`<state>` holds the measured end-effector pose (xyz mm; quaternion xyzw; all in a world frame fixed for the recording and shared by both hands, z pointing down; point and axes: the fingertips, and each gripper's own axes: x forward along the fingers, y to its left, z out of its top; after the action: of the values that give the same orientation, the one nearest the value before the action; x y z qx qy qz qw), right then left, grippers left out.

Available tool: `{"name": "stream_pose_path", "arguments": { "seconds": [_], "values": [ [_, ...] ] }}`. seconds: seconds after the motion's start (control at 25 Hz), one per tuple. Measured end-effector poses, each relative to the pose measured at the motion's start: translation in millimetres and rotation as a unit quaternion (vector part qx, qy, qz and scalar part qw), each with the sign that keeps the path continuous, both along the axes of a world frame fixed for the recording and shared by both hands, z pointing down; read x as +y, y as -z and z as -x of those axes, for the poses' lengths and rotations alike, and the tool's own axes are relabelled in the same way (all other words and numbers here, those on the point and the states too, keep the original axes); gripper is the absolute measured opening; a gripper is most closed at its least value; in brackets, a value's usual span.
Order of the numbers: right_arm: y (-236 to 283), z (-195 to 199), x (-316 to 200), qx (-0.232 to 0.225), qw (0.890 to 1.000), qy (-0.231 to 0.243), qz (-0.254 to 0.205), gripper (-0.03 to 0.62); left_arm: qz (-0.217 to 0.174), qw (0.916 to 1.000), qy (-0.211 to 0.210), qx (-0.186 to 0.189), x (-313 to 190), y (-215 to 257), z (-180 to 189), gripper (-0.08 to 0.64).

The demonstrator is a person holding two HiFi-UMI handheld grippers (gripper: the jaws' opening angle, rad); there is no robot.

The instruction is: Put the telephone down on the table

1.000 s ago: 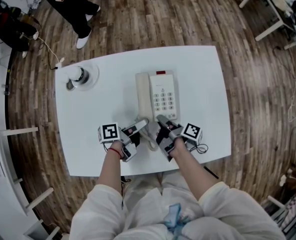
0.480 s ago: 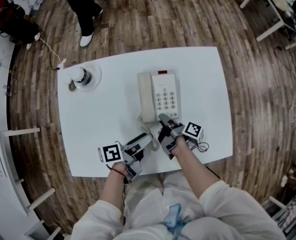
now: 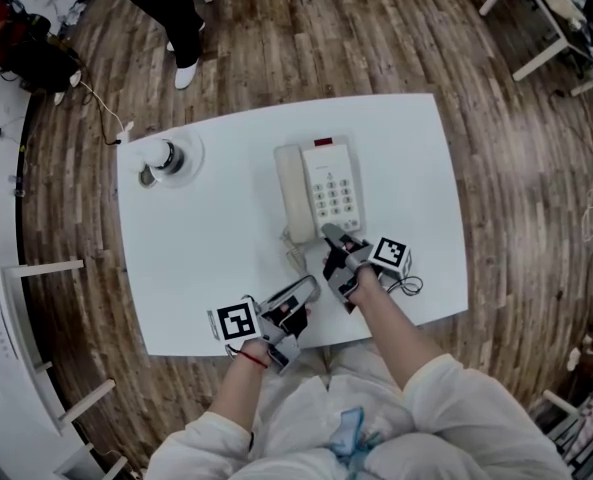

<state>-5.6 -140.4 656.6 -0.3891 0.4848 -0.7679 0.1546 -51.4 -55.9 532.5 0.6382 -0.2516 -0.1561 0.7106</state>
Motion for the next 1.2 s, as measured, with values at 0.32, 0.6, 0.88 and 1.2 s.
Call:
{"name": "stream_pose_path", "arguments": {
  "seconds": [0.32, 0.6, 0.88, 1.2],
  "values": [
    [-0.3, 0.2, 1.3, 0.005, 1.000, 0.001, -0.003, 0.133, 0.001, 0.9999, -0.004, 0.011, 9.6, 1.3, -5.0, 0.000],
    [0.1, 1.4, 1.9, 0.007, 1.000, -0.001, -0.002, 0.137, 0.004, 0.9997, -0.020, 0.016, 19.0, 1.6, -13.5, 0.000],
    [-1.7, 3.0, 3.2, 0.017, 1.000, 0.000, 0.022, 0.137, 0.004, 0.9997, -0.024, 0.010, 19.9, 0.0, -16.2, 0.000],
    [-3.8, 2.4, 14.4, -0.001, 0.997, -0.023, 0.079, 0.137, 0.008, 0.9997, -0.023, 0.008, 21.0, 3.4, -16.5, 0.000]
  ]
}}
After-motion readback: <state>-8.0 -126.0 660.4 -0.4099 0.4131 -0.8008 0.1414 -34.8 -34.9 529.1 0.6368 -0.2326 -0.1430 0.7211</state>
